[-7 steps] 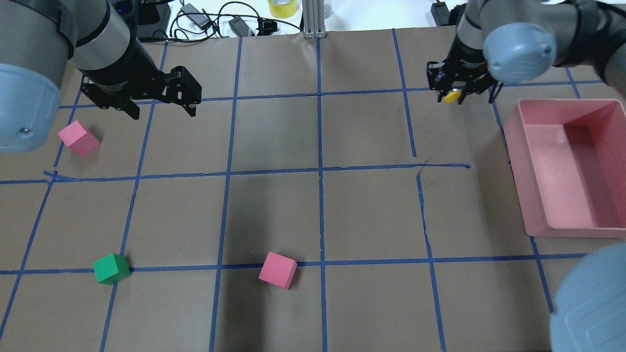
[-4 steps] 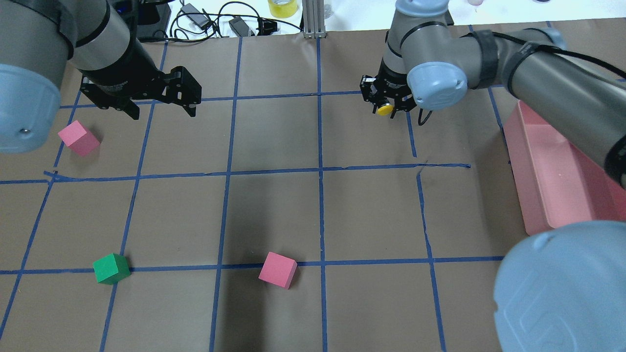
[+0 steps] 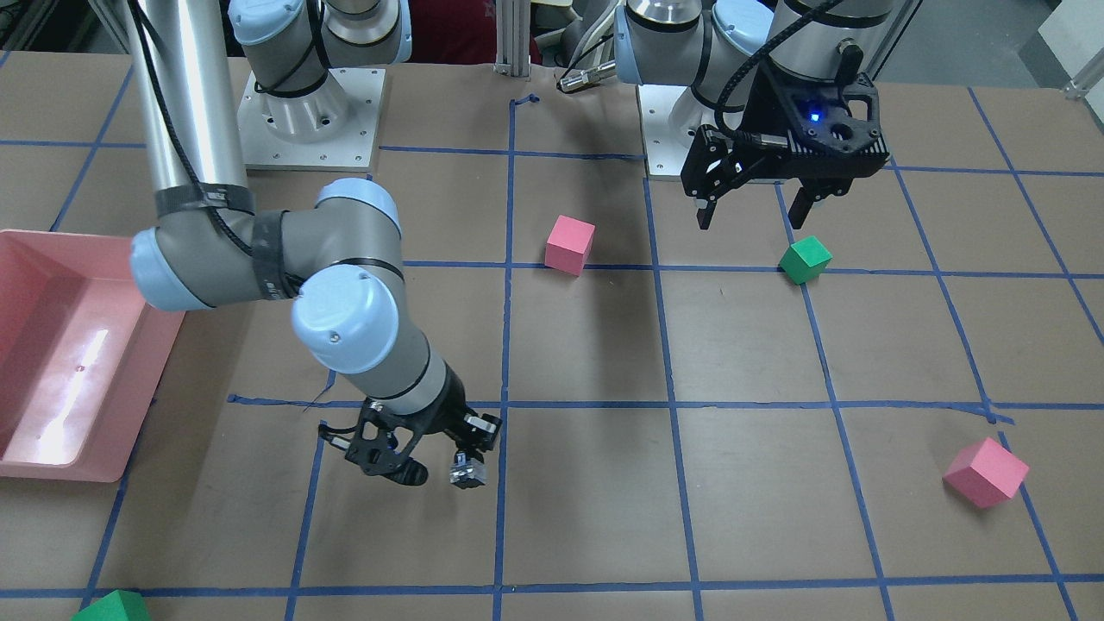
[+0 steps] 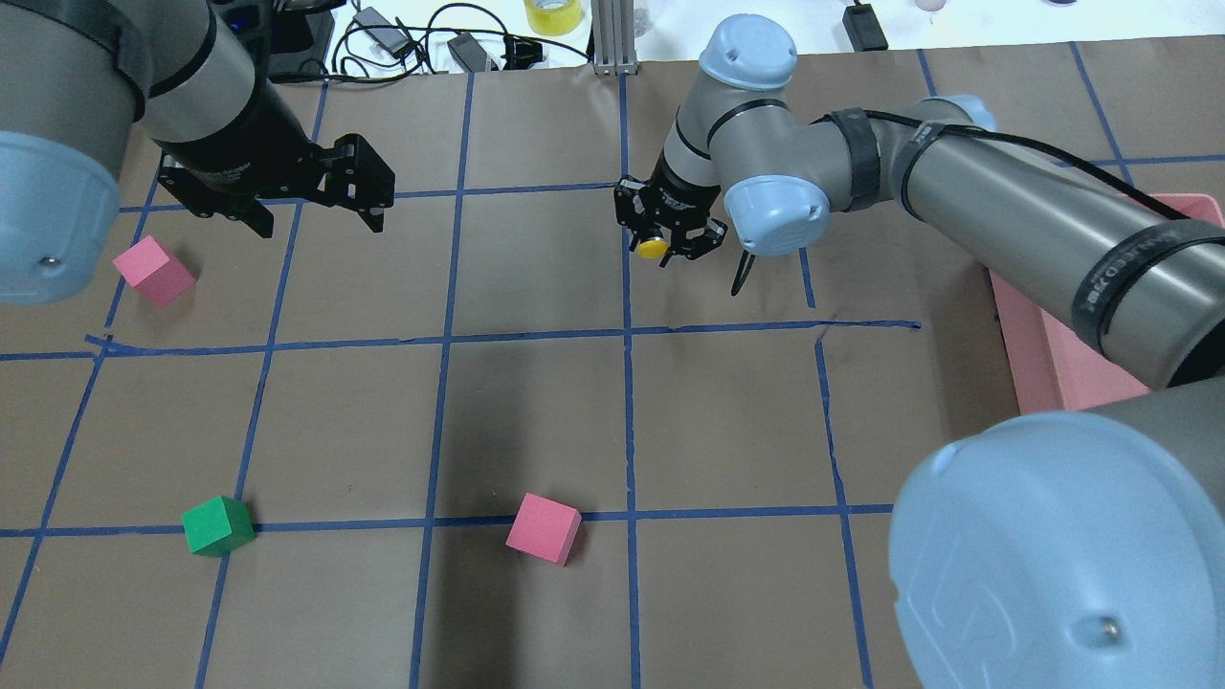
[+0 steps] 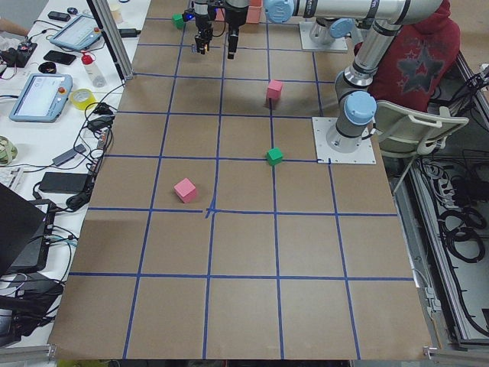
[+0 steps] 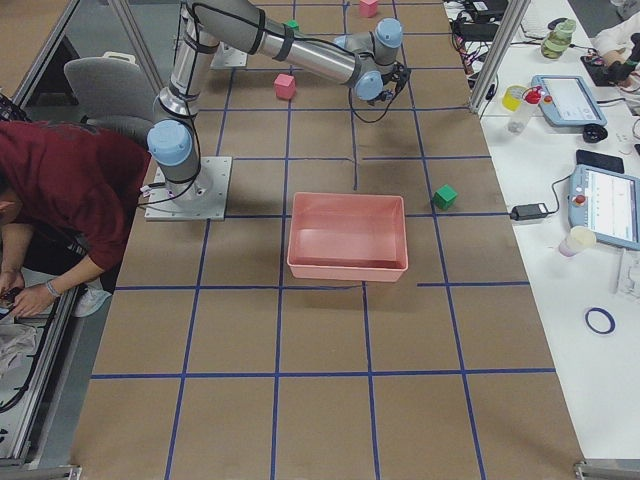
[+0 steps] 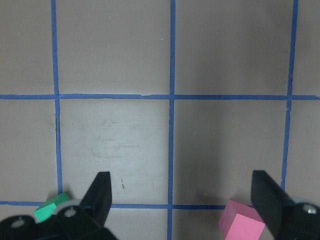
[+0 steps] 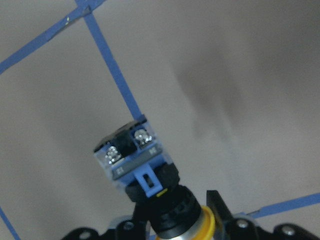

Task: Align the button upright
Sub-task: 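Carry the button switch to the table center with the right gripper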

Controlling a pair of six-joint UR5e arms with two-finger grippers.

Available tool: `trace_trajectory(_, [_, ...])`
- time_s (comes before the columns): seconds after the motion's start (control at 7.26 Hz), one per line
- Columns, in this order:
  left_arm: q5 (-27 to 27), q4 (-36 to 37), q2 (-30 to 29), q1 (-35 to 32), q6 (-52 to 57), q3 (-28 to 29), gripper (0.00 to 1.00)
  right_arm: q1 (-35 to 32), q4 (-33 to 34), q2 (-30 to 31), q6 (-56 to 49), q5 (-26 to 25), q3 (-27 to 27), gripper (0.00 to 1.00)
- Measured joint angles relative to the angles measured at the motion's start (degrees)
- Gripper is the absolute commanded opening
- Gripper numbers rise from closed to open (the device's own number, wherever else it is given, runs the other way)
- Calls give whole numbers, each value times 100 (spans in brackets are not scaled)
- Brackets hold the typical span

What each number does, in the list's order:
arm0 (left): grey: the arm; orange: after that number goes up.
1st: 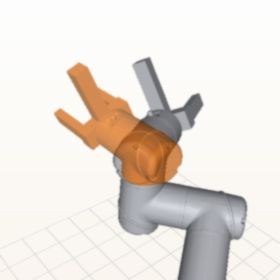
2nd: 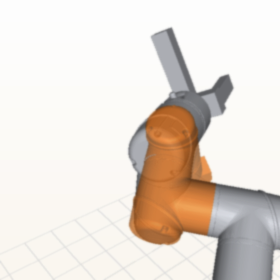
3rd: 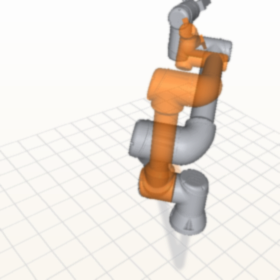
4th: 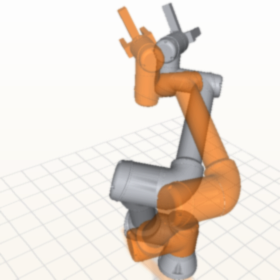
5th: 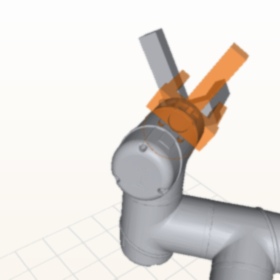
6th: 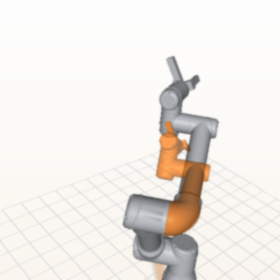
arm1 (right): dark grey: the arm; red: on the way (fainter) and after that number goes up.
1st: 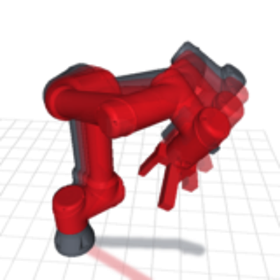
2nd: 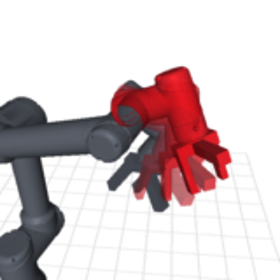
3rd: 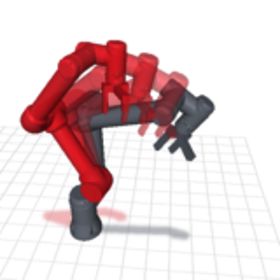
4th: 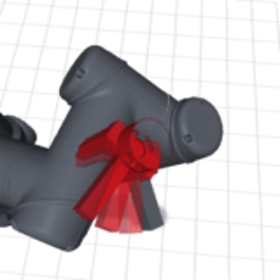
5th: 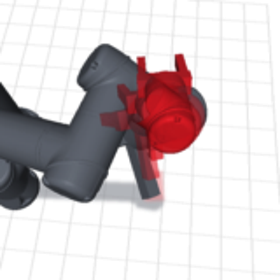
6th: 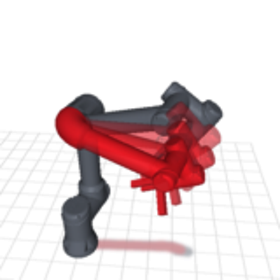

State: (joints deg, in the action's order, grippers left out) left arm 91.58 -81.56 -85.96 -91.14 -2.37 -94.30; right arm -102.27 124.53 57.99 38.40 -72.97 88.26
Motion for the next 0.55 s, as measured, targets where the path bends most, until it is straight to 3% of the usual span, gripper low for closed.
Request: trace_trajectory(0.55, [0,0,1,0,0,-4,100,-151,114,-196,194,616,87,2])
